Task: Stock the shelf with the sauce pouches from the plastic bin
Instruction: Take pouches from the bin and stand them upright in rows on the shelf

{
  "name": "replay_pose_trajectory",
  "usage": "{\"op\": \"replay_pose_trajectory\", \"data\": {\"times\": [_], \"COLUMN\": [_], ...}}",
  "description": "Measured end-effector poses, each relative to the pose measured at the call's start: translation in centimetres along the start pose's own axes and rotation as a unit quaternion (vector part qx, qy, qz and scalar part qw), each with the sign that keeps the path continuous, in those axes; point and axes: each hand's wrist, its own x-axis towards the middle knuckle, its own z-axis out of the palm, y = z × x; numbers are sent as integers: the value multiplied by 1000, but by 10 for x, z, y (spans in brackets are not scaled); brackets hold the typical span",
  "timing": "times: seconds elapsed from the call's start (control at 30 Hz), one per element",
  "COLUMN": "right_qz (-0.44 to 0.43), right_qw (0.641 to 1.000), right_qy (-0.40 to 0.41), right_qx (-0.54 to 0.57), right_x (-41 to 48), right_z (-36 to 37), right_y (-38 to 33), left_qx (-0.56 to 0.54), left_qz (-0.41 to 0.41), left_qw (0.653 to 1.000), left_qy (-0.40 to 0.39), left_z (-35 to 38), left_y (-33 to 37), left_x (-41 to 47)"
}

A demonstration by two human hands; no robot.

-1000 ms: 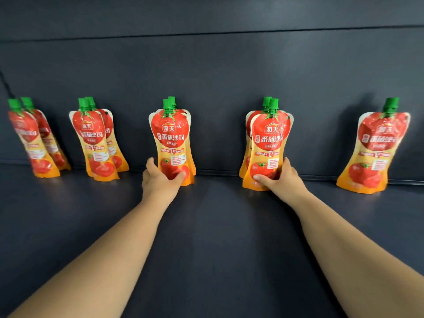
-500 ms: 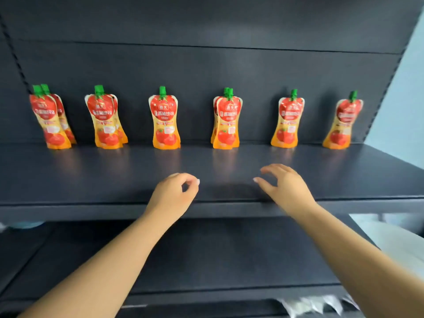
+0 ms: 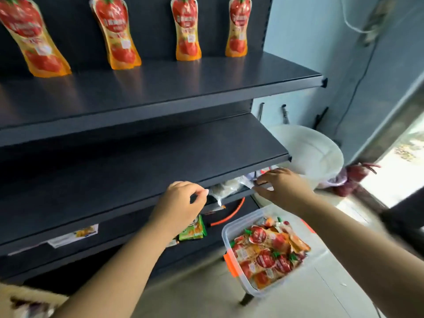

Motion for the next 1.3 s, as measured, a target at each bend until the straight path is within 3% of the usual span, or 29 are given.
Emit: {"op": "replay_pose_trajectory", "data": {"times": [0.17, 0.43, 0.63, 0.93, 1.13, 1.3], "right_qz": [106, 162, 181, 172, 74, 41], "right_qw": [984, 937, 918, 913, 944, 933], "right_qy": [-141, -306, -345, -359, -320, -358], "right_qx": [3, 50, 71, 94, -20, 8], "right_x": [-26, -21, 11, 49, 49, 42], "right_z": [49, 159, 268, 419, 447, 446], "right_y": [96, 231, 282, 284, 278, 270], "left_qx": [-1, -18, 13, 52, 96, 83], "left_qz": [-69, -322, -405, -492, -470, -465], "left_qw": [994, 931, 906, 869, 876, 879], "left_qy": [-91, -174, -125, -2, 56, 67], "left_z": [100, 279, 374, 474, 489, 494], "left_y": [16, 18, -19, -87, -88, -90], "left_x": [1, -29, -40, -44, -53, -54]}}
